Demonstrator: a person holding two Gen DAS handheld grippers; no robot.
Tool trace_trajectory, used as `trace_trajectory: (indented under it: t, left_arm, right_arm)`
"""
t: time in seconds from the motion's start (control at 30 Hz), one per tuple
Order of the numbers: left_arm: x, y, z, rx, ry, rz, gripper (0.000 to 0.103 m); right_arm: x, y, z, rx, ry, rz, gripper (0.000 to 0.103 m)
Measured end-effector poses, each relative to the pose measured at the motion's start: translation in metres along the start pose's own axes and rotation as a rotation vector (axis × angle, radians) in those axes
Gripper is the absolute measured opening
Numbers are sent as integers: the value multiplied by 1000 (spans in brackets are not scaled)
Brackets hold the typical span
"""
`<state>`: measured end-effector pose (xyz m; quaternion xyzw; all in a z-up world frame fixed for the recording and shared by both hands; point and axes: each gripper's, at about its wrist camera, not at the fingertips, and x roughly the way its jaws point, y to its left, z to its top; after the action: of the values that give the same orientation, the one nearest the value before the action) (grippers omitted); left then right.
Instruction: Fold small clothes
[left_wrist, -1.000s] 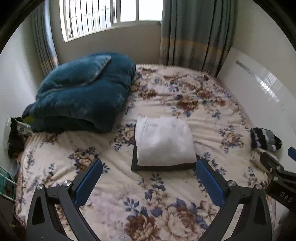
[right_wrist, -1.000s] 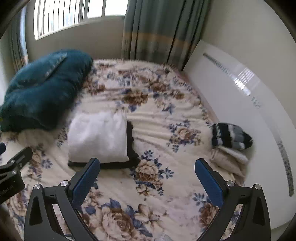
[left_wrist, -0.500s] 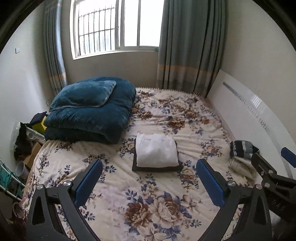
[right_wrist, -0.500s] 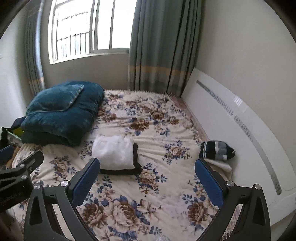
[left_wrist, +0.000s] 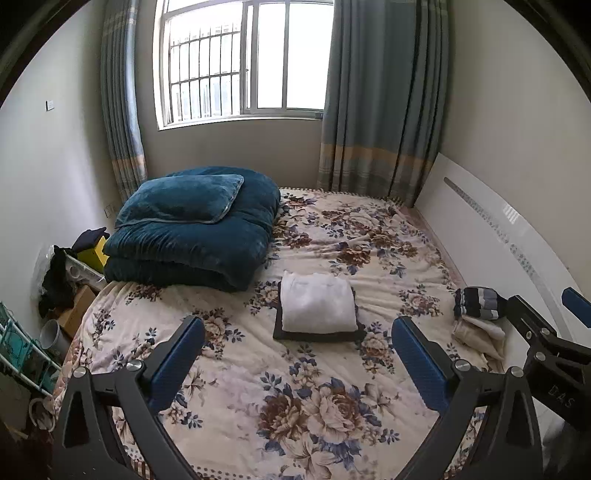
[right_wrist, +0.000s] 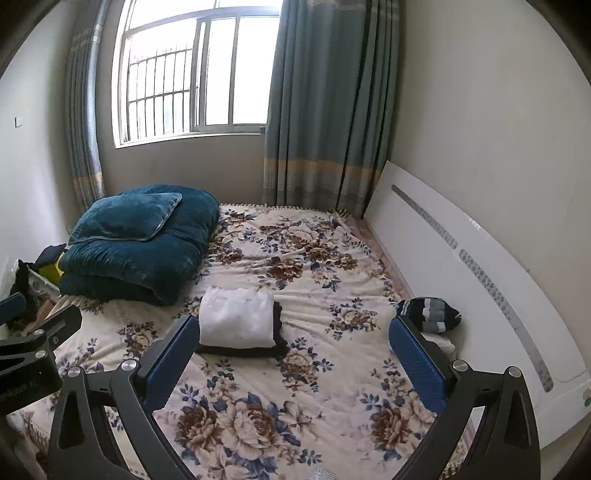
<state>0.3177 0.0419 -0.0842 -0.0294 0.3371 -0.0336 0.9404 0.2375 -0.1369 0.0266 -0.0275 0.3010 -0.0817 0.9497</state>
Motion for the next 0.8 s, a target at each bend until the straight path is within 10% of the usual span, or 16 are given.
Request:
trace_trajectory:
  t: [0.8]
  left_arm:
    - [-22, 2, 0, -1, -46, 29, 103]
  right_arm:
    - [-9, -3, 10, -7, -13, 56, 103]
